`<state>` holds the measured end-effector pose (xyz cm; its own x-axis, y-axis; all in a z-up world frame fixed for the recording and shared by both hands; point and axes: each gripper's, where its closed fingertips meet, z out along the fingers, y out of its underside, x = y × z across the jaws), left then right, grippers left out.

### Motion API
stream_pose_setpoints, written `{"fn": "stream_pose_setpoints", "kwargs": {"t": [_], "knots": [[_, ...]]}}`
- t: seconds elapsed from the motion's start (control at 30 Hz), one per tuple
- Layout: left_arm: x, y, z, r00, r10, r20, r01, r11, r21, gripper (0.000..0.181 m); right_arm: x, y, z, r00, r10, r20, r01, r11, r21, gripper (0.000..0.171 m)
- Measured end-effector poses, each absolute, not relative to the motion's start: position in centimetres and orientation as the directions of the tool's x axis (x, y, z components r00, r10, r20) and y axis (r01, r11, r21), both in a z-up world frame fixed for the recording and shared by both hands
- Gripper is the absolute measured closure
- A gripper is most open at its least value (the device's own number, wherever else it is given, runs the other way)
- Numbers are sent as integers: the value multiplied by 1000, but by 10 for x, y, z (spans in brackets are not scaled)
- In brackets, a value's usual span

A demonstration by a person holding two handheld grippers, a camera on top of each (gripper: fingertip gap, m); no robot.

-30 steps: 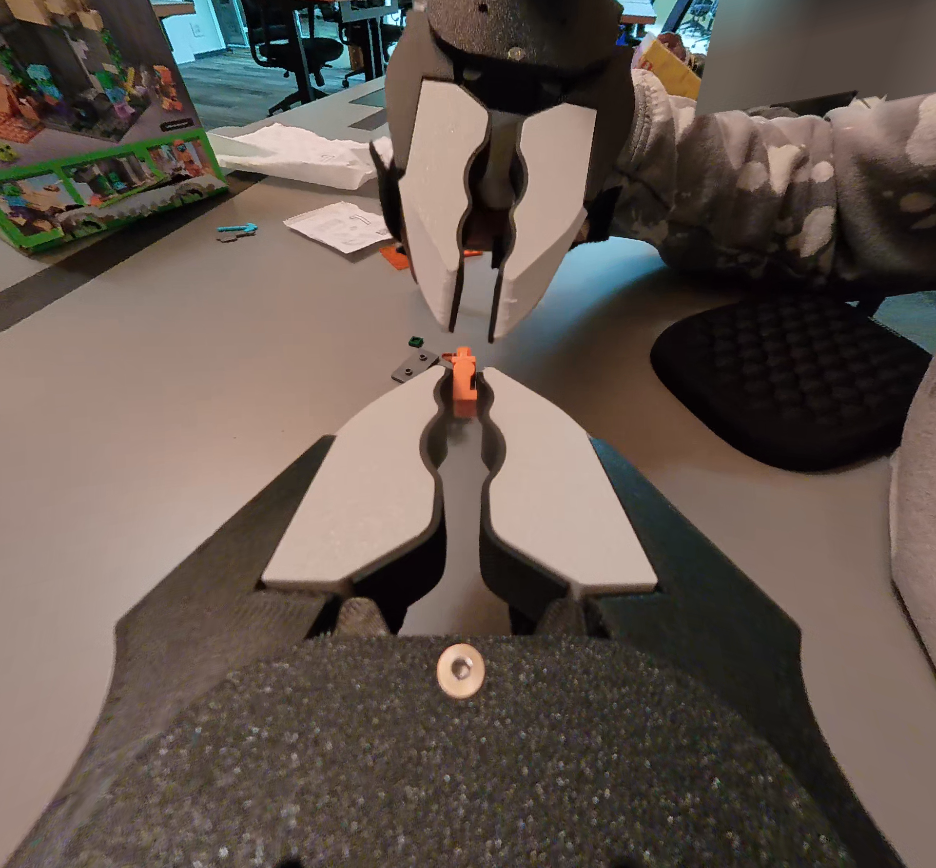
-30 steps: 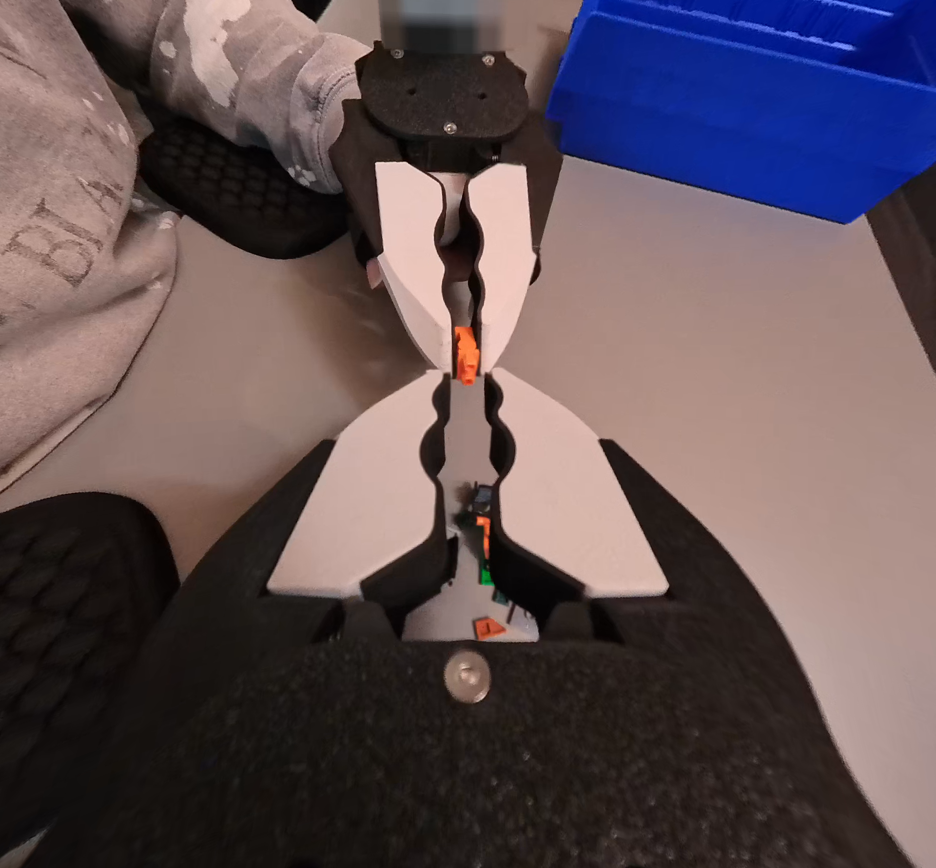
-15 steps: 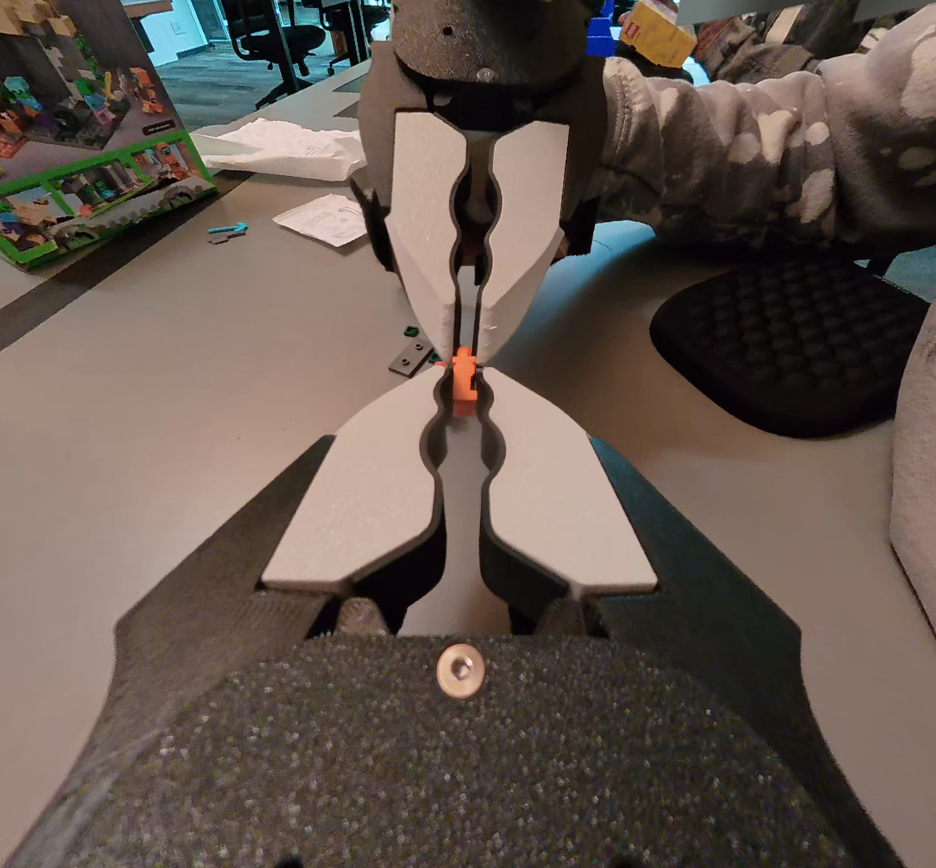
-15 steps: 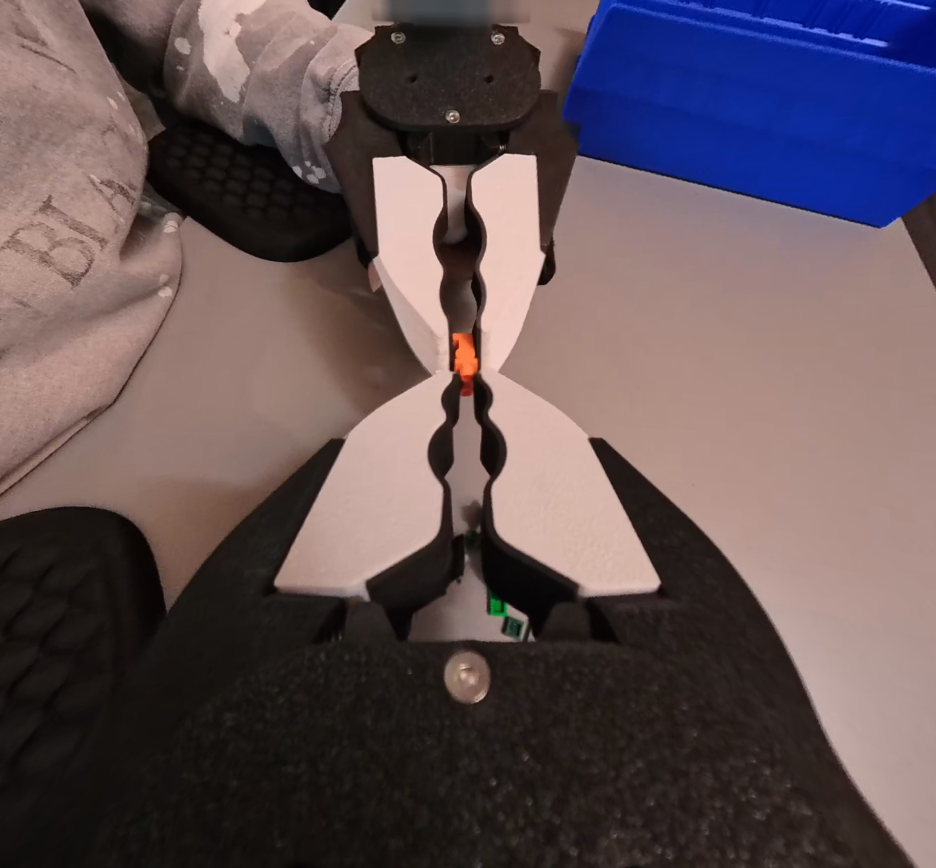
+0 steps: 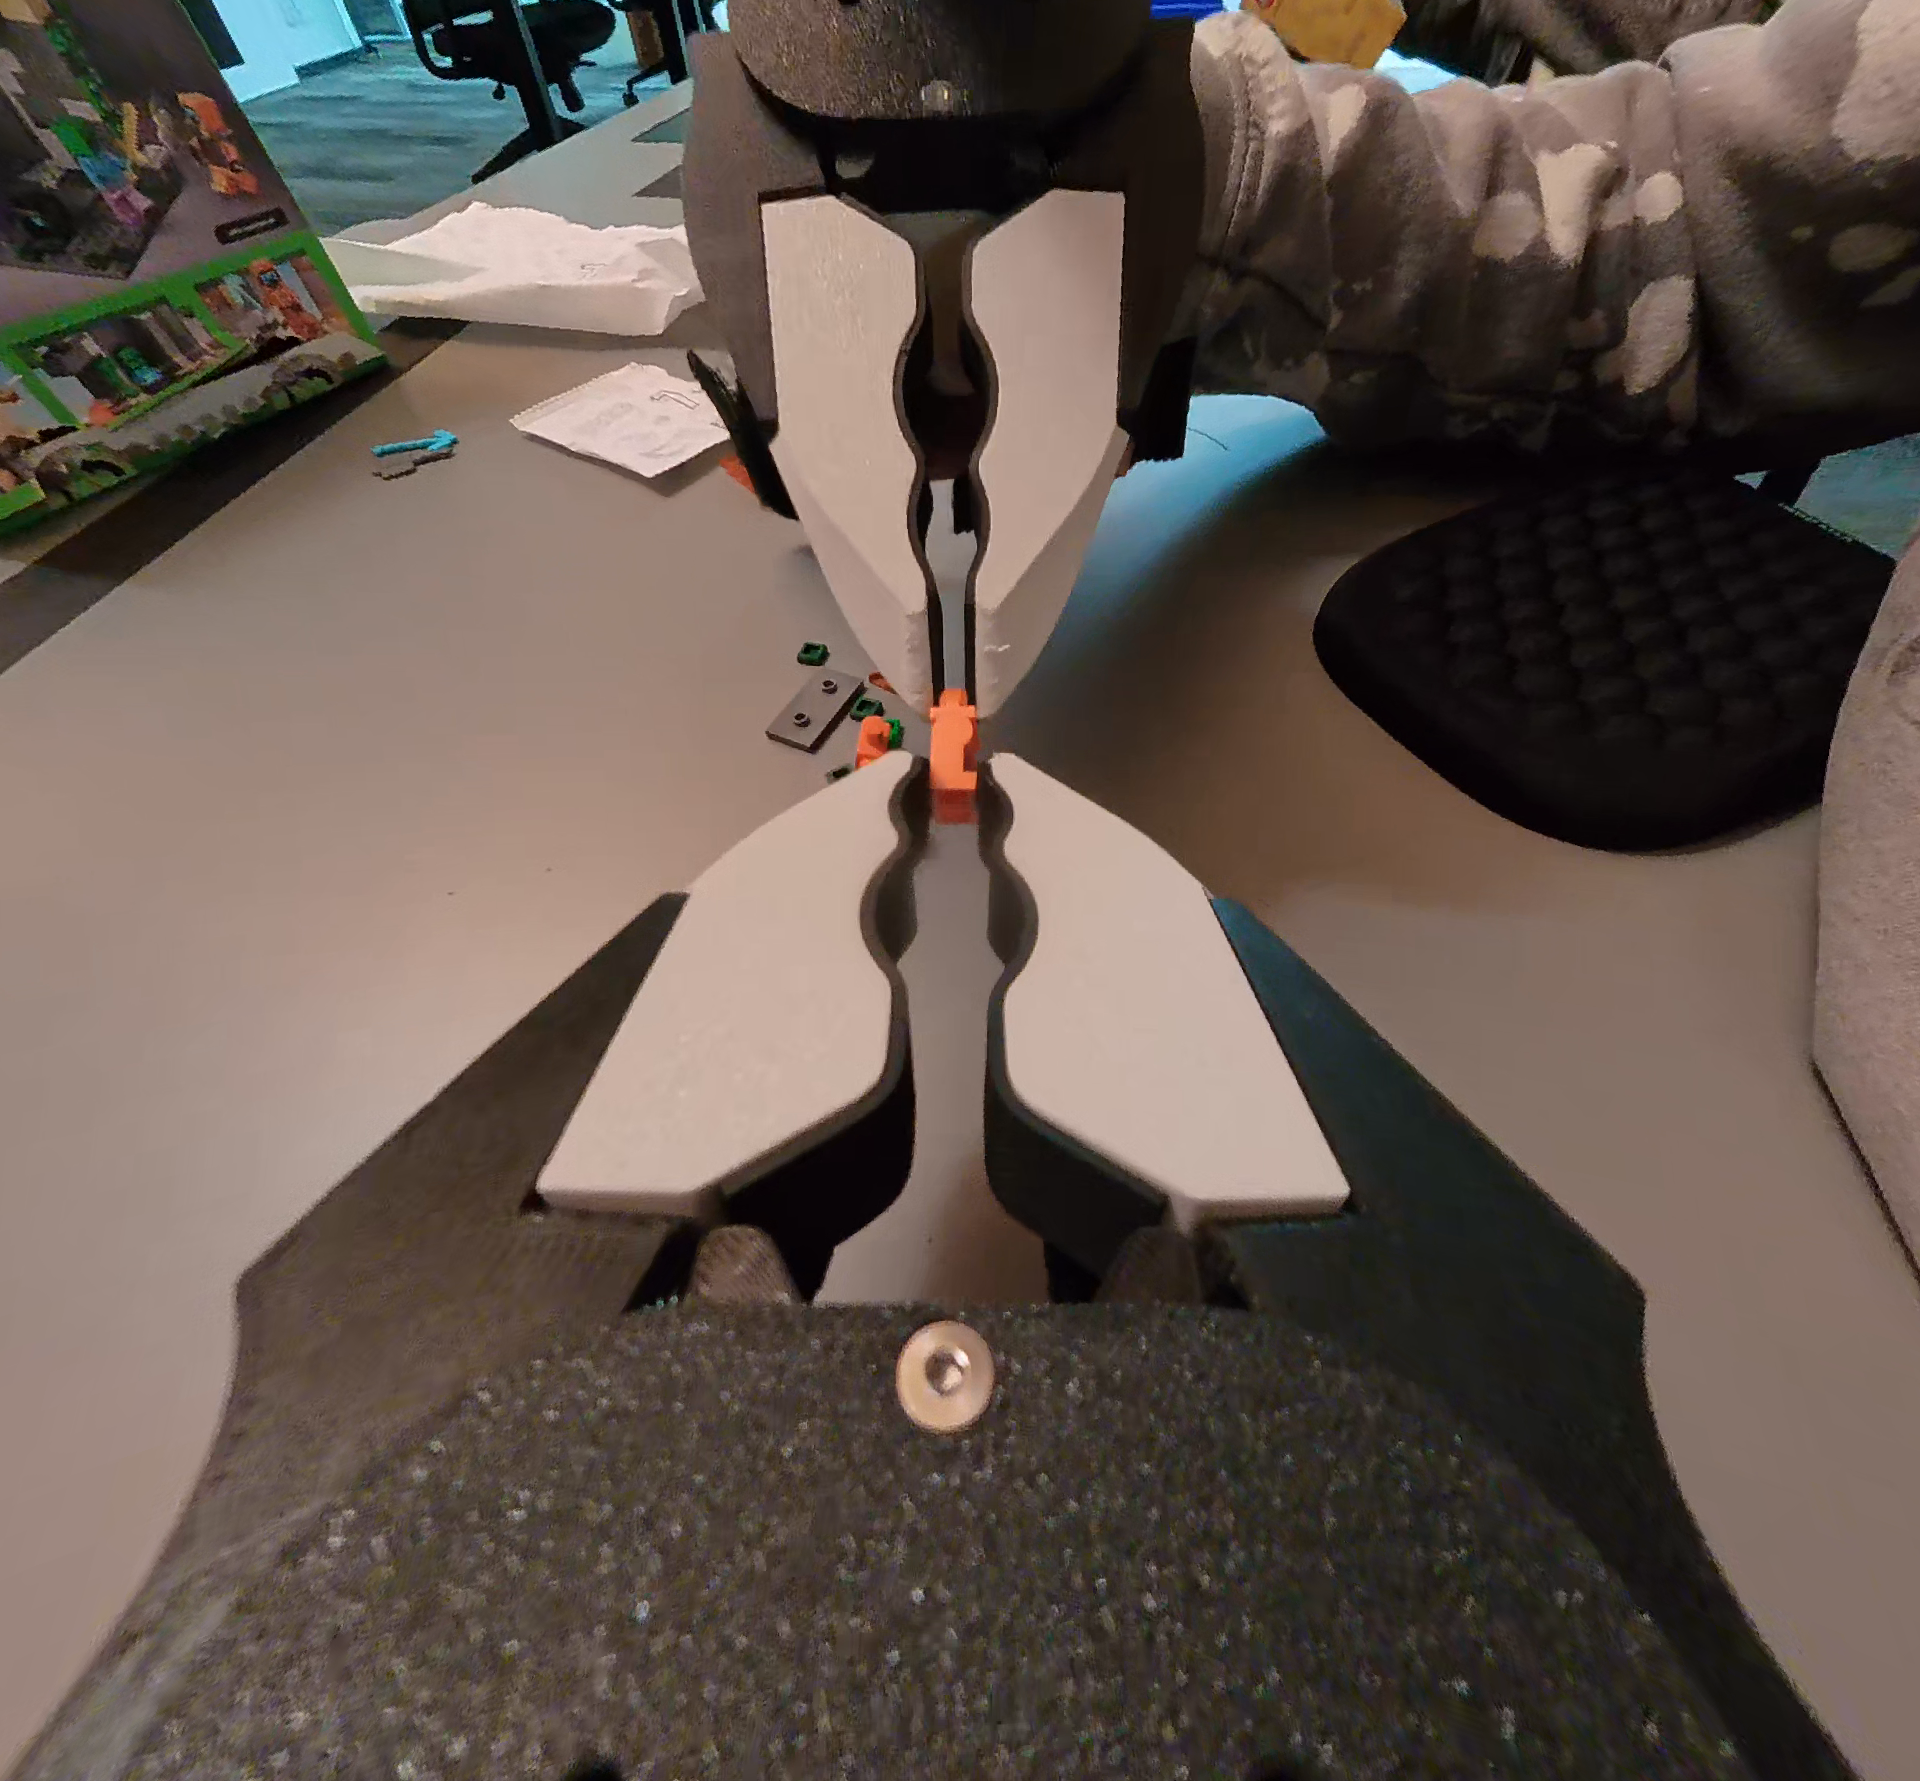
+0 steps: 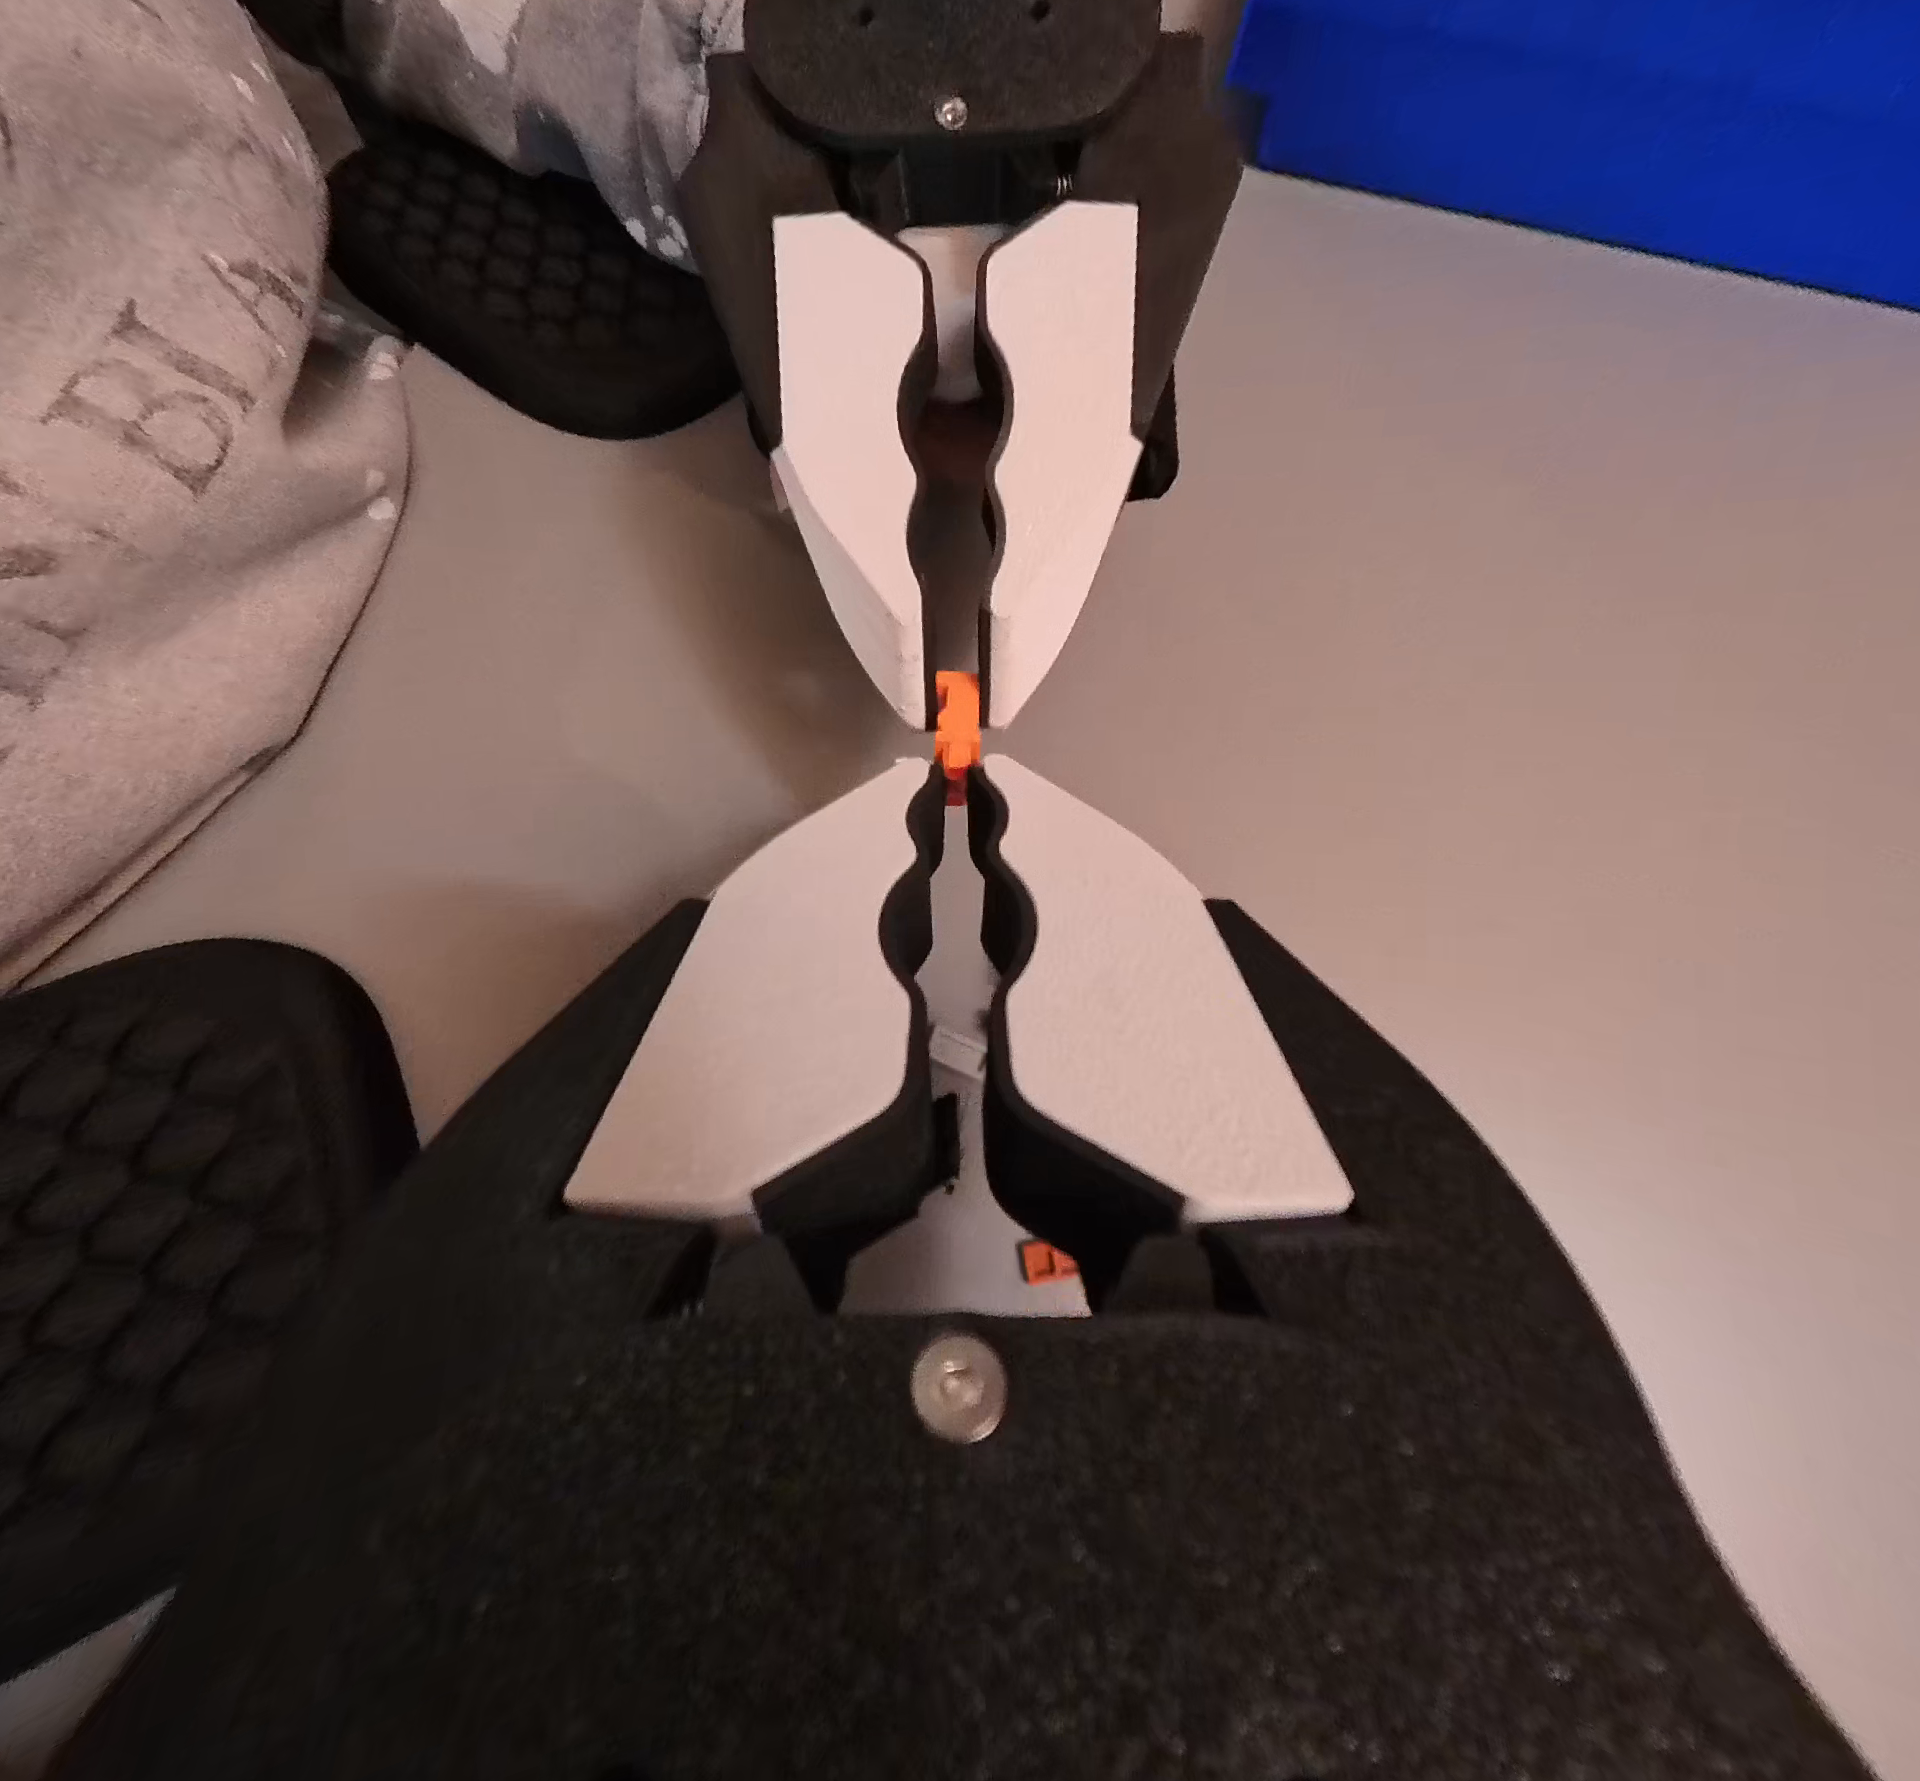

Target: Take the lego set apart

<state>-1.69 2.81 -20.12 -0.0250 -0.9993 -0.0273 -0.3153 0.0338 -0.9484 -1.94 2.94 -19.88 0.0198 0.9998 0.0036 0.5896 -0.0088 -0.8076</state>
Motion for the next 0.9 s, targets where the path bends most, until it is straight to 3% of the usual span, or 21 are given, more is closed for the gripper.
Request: {"fn": "stream_pose_setpoints", "kwargs": {"t": [0.73,0.9], "knots": [[-20,28,-189,-12,-1000,14,-282,-10,-959,173,-25,32,-198,32,999,5,550,-14,-835,162],[-20,29,-187,-10,-1000,27,-263,-23,-964,173,-24,29,-199,15,1000,-26,545,-30,-838,153]]}}
